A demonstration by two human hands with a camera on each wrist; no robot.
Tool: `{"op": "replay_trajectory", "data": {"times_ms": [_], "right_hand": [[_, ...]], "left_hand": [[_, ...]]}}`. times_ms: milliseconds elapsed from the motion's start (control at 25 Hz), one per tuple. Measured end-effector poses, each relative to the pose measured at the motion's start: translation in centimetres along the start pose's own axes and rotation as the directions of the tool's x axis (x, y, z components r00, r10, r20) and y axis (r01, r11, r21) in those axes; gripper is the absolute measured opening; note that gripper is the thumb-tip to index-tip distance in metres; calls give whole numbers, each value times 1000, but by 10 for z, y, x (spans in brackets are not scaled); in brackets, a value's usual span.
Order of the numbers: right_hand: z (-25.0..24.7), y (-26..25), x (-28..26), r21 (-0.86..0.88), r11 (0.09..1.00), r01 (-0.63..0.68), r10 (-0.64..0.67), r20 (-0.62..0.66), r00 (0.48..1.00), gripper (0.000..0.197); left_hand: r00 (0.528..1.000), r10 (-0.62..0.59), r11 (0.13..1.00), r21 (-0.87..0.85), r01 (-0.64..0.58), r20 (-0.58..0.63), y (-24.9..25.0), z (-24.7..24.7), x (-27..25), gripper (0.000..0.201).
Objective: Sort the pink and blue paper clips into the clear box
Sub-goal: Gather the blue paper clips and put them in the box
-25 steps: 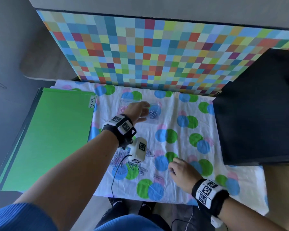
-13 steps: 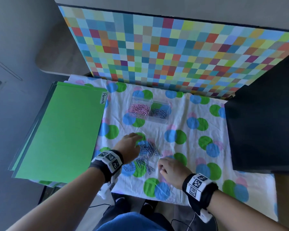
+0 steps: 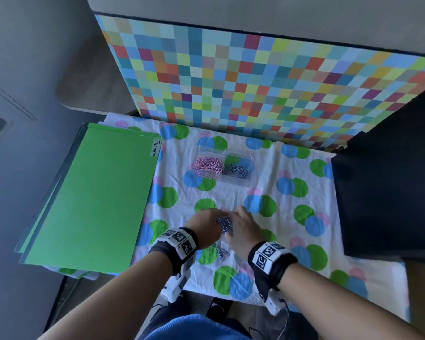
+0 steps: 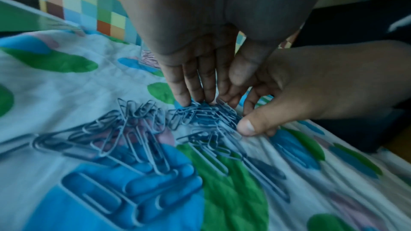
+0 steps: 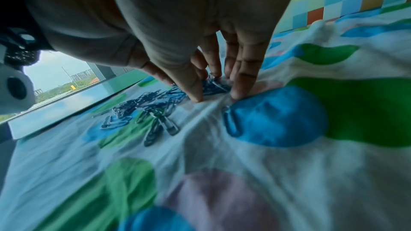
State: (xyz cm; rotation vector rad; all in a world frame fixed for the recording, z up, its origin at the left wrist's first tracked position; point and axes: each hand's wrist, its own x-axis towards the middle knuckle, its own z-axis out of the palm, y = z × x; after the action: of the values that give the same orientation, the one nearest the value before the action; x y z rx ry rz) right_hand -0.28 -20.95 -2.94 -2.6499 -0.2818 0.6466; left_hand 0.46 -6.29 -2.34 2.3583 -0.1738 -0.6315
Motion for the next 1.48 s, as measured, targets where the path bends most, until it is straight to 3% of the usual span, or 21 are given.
{"op": "replay_trajectory", "data": {"times_ms": [320, 520, 560, 600, 640, 720, 760, 840, 920, 1000, 1040, 1120, 1240, 1320, 1480], "right_hand": [[-2, -1, 13, 28, 1000, -2, 3, -42, 999, 23], [-12, -1, 14, 212, 977, -21, 49, -124, 991, 16], [-18, -4, 15, 264, 964, 7, 37, -162, 986, 14], [-24, -9, 15, 312, 949, 37, 23, -187, 982, 13], [-30, -17, 16, 357, 931, 74, -2, -198, 980, 14], [-41, -33, 17, 448, 883, 141, -70, -173, 982, 23], [-45, -39, 19, 476, 863, 168, -108, -151, 983, 27], [-48, -46, 23, 438, 870, 226, -170, -164, 972, 28], [-51, -42, 27, 393, 878, 274, -176, -268, 947, 24], [-50, -29, 30, 393, 886, 247, -101, -357, 929, 25], [-47, -20, 30, 382, 904, 193, -54, -344, 937, 27], [-36, -6, 26, 243, 968, 67, -24, -173, 985, 28], [-13, -4, 14, -8, 1000, 20, -20, 71, 997, 40], [-2, -12, 12, -18, 999, 34, -32, 78, 996, 45], [1, -17, 17, 99, 995, 28, -28, -8, 1000, 18]], "left_hand": [[985, -136, 976, -182, 116, -105, -3, -3, 8, 40], [956, -234, 911, -382, 154, -174, 3, -7, 15, 27], [944, -288, 837, -521, 167, -160, 2, -8, 19, 24], [925, -365, 689, -699, 192, -106, 4, -9, 22, 23], [903, -430, 479, -850, 219, -9, 6, -11, 23, 26], [881, -437, 80, -969, 236, 178, 13, -17, 22, 40], [885, -406, -42, -973, 228, 226, 16, -21, 20, 44], [904, -355, -160, -968, 194, 240, 17, -29, 15, 40], [903, -356, -177, -966, 188, 240, 14, -35, 13, 35], [871, -407, -193, -958, 211, 274, 5, -37, 11, 33], [853, -436, -212, -954, 213, 287, 1, -36, 10, 32], [830, -473, -224, -952, 209, 294, -8, -36, 8, 33], [814, -514, -199, -961, 192, 269, -17, -34, 5, 32], [810, -532, -185, -967, 174, 248, -20, -33, 4, 32], [820, -523, -174, -971, 165, 233, -21, -31, 0, 32]]}}
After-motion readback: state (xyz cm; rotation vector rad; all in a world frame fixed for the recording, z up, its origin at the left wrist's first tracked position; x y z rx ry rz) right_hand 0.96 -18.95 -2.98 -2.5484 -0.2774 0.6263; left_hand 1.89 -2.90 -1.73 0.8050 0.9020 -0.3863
